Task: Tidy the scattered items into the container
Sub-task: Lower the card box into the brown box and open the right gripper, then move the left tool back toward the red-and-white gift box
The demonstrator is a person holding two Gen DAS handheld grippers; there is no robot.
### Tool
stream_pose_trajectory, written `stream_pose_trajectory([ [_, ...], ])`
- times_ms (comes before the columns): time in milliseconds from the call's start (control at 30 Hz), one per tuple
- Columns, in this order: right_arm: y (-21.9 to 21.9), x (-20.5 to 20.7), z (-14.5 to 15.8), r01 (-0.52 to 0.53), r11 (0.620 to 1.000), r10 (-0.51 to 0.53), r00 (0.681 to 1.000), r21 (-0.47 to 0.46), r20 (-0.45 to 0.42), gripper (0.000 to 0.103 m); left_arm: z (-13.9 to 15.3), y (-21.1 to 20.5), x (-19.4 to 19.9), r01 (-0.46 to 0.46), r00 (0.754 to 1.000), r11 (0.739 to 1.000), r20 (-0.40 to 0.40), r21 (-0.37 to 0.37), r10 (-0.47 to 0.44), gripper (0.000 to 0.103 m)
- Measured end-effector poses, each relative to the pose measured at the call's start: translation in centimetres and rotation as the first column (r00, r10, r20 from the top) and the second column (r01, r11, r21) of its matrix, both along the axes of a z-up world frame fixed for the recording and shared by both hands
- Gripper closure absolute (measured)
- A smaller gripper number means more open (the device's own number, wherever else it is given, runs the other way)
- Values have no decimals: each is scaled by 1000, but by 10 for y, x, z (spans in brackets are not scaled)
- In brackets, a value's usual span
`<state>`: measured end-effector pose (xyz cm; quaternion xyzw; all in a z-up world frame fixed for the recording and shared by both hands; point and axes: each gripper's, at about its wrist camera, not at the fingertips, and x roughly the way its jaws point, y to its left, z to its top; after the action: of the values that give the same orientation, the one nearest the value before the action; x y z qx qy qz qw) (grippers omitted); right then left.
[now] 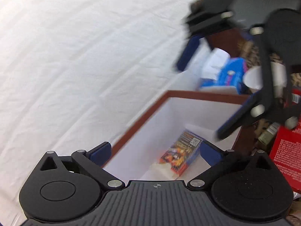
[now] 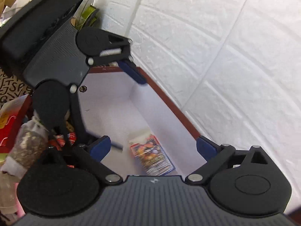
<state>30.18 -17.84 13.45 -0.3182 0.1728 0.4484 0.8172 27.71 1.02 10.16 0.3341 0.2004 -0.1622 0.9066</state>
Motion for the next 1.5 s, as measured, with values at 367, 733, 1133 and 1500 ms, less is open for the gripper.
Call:
stream_pose_trajectory([
  [367, -65, -164, 5, 287, 937, -301, 953, 200, 44, 4, 28, 22, -161, -395, 877, 866, 157, -305, 455, 0],
  [733, -43, -248, -77, 522, 825, -537, 844, 215, 11, 25, -58, -53, -237, -413, 869, 890, 208, -194, 449, 0],
  [1133, -67, -244, -82, 556, 797, -540, 831, 235, -132, 18, -65, -23, -242, -296, 939, 834, 17, -465, 343, 0],
  [1500, -77, -243, -82, 580, 776, -549, 815, 249, -186, 30, -80, -28, -259, -155, 988, 915, -36, -373, 153, 10],
])
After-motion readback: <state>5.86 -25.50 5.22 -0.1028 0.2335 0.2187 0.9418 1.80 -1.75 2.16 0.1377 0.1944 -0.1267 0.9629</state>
